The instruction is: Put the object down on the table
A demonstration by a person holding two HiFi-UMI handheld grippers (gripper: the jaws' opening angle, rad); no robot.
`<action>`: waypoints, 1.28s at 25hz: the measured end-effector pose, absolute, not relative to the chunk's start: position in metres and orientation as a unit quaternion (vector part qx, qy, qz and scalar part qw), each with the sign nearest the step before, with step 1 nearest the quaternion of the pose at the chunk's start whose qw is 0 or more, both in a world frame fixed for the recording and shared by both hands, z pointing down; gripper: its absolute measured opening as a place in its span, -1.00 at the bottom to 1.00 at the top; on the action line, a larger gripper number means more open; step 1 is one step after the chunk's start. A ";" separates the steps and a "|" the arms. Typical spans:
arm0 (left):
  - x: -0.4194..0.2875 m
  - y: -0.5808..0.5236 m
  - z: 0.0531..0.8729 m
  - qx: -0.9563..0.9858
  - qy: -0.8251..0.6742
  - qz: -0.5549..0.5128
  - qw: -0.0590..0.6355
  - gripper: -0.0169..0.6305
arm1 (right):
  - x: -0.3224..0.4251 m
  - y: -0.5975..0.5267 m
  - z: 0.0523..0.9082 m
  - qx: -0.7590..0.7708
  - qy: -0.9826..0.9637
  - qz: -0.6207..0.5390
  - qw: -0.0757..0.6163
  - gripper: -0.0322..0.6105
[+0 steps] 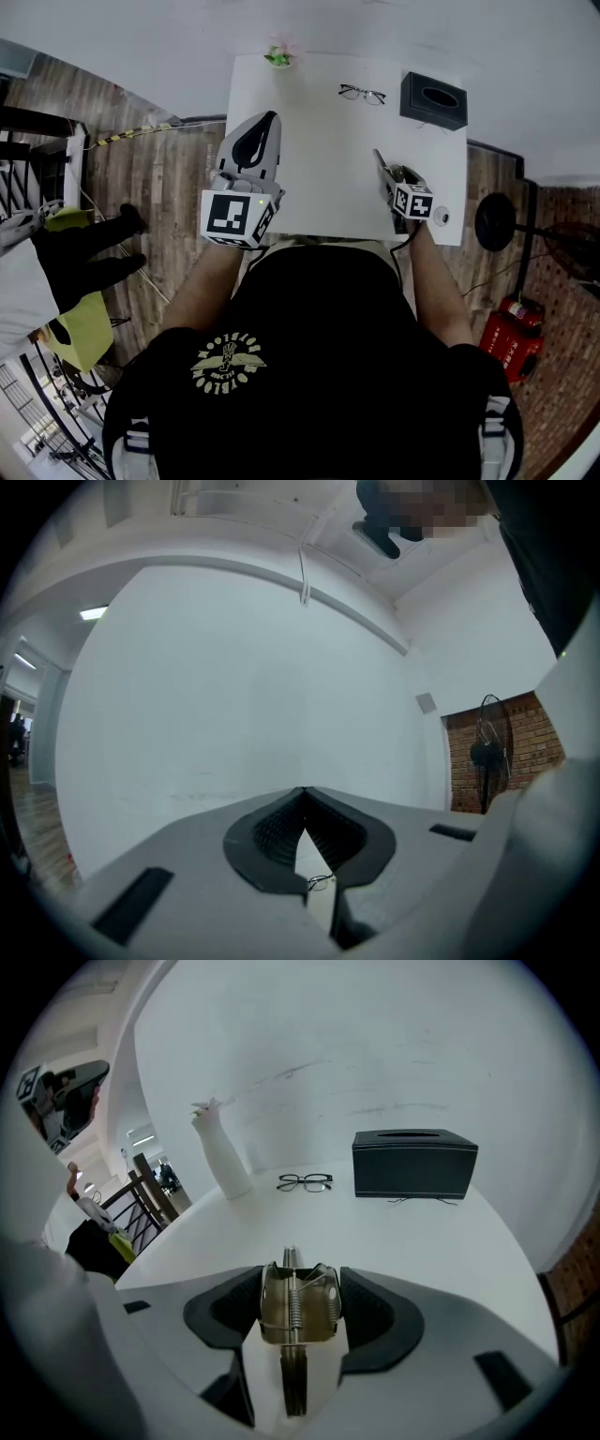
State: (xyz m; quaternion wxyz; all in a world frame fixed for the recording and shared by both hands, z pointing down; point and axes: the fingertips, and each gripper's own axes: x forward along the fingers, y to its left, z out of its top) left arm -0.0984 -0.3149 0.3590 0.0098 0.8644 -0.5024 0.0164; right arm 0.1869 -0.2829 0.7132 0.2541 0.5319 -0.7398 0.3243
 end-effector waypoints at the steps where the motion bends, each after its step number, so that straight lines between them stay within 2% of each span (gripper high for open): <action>1: -0.098 -0.315 0.359 0.865 -0.502 0.015 0.010 -0.93 | 0.190 -0.283 0.713 0.535 -0.737 0.330 0.248 -0.12; 9: -0.098 -0.313 0.358 0.864 -0.504 0.004 0.015 -0.93 | 0.207 -0.282 0.699 0.551 -0.731 0.324 0.240 -0.11; 13: -0.092 -0.312 0.360 0.866 -0.500 -0.002 0.022 -0.93 | 0.209 -0.284 0.681 0.556 -0.738 0.322 0.207 -0.14; 14: -0.090 -0.311 0.360 0.866 -0.499 -0.004 0.024 -0.93 | 0.210 -0.286 0.671 0.563 -0.740 0.310 0.198 -0.22; 16: -0.086 -0.311 0.358 0.868 -0.495 -0.013 0.028 -0.93 | 0.215 -0.291 0.645 0.588 -0.740 0.271 0.182 -0.56; 19: -0.082 -0.312 0.355 0.871 -0.490 -0.024 0.033 -0.93 | 0.222 -0.296 0.601 0.626 -0.734 0.219 0.145 -0.90; 25: -0.075 -0.316 0.349 0.873 -0.483 -0.048 0.044 -0.93 | 0.208 -0.298 0.523 0.621 -0.765 0.137 0.103 -0.90; 32: -0.063 -0.312 0.343 0.883 -0.463 -0.064 0.043 -0.93 | 0.184 -0.298 0.462 0.592 -0.796 0.097 0.080 -0.90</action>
